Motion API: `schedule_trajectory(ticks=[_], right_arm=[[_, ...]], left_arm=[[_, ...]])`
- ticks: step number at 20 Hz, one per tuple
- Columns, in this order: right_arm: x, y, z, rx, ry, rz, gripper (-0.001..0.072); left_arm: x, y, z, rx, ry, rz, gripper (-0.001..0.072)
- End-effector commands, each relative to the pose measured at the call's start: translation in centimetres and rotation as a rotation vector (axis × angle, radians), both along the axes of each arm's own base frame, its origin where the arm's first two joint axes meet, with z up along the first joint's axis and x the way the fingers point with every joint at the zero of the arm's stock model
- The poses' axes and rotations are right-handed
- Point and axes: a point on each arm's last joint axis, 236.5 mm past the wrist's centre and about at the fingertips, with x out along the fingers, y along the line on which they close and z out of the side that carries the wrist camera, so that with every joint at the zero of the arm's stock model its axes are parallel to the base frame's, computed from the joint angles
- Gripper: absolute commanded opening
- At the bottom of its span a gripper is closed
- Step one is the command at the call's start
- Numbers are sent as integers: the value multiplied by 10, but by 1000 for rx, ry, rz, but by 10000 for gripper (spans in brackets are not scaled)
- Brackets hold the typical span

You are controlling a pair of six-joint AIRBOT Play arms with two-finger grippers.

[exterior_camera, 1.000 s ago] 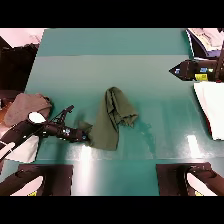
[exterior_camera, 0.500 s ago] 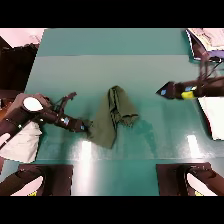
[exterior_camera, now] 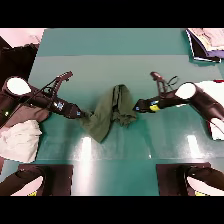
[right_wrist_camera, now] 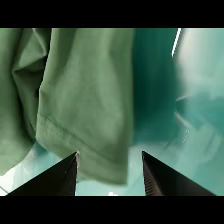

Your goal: Fold the shirts.

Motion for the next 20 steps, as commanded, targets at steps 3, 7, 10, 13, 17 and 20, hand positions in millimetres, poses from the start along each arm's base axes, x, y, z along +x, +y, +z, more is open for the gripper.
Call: schedule_trajectory(ticks=[3,7,10,13,17,20], right_arm=[[-2,32,-23,-25,36,81,78],[13,8,3,-60,-79,80,15],[33,-48,82,-136,-287,25,15],[33,-117,195,-224,-525,-90,14],[-1,-185,328,-266,-813,-309,15],[-39,-217,388,-319,-947,-434,15]], left_arm=[[-3,3,2,19,3,-18,26],[7,6,10,23,-33,-4,25],[41,21,73,7,-180,54,25],[60,39,179,-13,-457,103,25],[36,52,303,-26,-779,139,26],[6,53,367,-63,-924,160,26]])
